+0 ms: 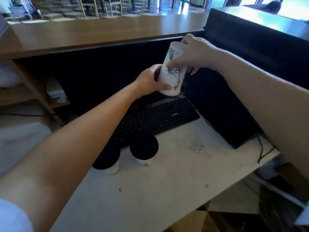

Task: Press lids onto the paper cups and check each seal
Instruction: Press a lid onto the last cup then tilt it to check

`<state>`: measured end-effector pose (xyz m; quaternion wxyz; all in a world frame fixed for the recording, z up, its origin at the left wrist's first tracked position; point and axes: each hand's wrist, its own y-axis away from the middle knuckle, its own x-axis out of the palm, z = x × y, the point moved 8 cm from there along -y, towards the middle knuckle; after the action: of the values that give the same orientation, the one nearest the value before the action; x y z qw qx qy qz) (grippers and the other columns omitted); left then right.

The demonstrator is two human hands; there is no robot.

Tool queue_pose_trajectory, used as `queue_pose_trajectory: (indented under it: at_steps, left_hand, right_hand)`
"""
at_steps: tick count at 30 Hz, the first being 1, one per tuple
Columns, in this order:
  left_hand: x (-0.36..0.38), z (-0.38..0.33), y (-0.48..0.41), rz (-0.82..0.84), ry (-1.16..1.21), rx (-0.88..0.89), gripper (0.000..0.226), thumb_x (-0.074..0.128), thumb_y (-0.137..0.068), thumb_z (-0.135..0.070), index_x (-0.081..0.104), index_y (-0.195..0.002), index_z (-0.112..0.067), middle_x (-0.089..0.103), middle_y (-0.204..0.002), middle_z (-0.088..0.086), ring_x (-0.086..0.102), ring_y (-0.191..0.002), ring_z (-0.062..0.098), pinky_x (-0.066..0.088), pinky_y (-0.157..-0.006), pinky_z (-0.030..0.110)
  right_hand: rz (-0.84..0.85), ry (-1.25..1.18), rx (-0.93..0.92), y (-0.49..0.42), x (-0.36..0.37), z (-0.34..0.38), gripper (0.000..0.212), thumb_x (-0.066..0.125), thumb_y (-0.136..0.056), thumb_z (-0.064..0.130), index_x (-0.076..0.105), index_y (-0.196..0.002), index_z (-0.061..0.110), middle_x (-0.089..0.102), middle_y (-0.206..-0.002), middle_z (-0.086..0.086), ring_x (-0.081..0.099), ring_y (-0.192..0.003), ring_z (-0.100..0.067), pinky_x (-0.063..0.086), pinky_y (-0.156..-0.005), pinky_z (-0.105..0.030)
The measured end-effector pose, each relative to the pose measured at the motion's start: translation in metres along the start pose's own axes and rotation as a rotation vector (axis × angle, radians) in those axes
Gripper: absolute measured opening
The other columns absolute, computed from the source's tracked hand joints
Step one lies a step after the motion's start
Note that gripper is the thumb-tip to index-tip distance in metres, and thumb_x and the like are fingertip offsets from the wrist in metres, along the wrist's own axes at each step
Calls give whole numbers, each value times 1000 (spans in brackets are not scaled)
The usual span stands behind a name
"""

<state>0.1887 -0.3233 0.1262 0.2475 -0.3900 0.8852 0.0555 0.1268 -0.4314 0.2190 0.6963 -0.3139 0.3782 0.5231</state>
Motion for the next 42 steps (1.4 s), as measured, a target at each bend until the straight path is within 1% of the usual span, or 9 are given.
queue_pose_trajectory:
  at_steps: [11, 15, 19, 21, 23, 28, 31, 37, 42]
  left_hand:
    - [33, 31, -1, 45, 182, -112, 77, 77, -72, -10, 35, -137, -10, 54, -132, 5, 53, -116, 14, 45, -98, 30]
    - [35, 42, 4, -36, 207, -168, 88, 79, -68, -30, 34, -141, -13, 50, -138, 5, 52, -121, 17, 44, -103, 36]
    - [71, 43, 38, 16, 895, -484, 71, 60, -79, -56, 42, -123, -3, 56, -117, 19, 57, -108, 27, 45, -100, 40]
    - [79, 31, 41, 49, 1226, -467, 78, 50, -82, -61, 40, -130, 0, 51, -127, 25, 52, -120, 36, 41, -105, 48]
    - [64, 22, 42, -54, 1396, -414, 76, 60, -80, -53, 40, -134, -2, 52, -132, 25, 54, -120, 37, 49, -94, 51]
    - [6, 13, 59, -190, 1086, -252, 33, 67, -83, -25, 59, -110, -7, 68, -104, 10, 65, -99, 22, 55, -83, 37]
    - [-29, 7, 73, -236, 857, -141, 27, 67, -83, -17, 61, -109, -9, 70, -102, 6, 67, -95, 18, 55, -83, 32]
    - [-79, 29, 99, -284, 525, -52, 87, 83, -57, -29, 44, -133, -10, 63, -124, 7, 63, -111, 18, 52, -94, 36]
    - [-106, 40, 115, -342, 451, -56, 88, 83, -52, -30, 44, -130, -15, 62, -124, 4, 61, -112, 17, 51, -95, 37]
  right_hand:
    - [27, 212, 49, -6, 22, -12, 76, 78, -64, 48, 40, -118, 8, 53, -103, -7, 66, -71, -26, 59, -65, -41]
    - [-85, 139, 88, 4, 16, -24, 78, 76, -64, 49, 38, -119, 9, 50, -106, -5, 61, -79, -23, 53, -61, -36]
    - [-313, -535, 185, 37, 41, -61, 74, 80, -63, 33, 37, -117, 7, 52, -114, -8, 60, -103, -26, 55, -83, -47]
    - [-352, -752, 188, 61, 68, -69, 69, 81, -64, 30, 36, -113, 11, 53, -110, -4, 60, -104, -23, 54, -86, -46]
    - [-333, -800, 121, 86, 89, -64, 63, 79, -71, 25, 35, -115, 14, 51, -108, 5, 58, -103, -14, 53, -87, -35]
    - [183, -723, -5, 119, 174, -78, 88, 75, -75, 14, 17, -142, 23, 29, -149, 7, 30, -136, -7, 27, -113, -26]
    - [449, -547, 62, 132, 236, -103, 105, 78, -73, 19, 5, -148, 27, 13, -156, 9, 14, -143, -8, 18, -113, -24]
    - [505, -658, 80, 133, 294, -85, 107, 82, -68, 21, 8, -145, 34, 24, -145, 17, 24, -136, -4, 25, -111, -25]
    - [434, -785, 69, 130, 298, -67, 89, 82, -66, 14, 28, -131, 43, 45, -133, 21, 45, -125, -2, 43, -89, -8]
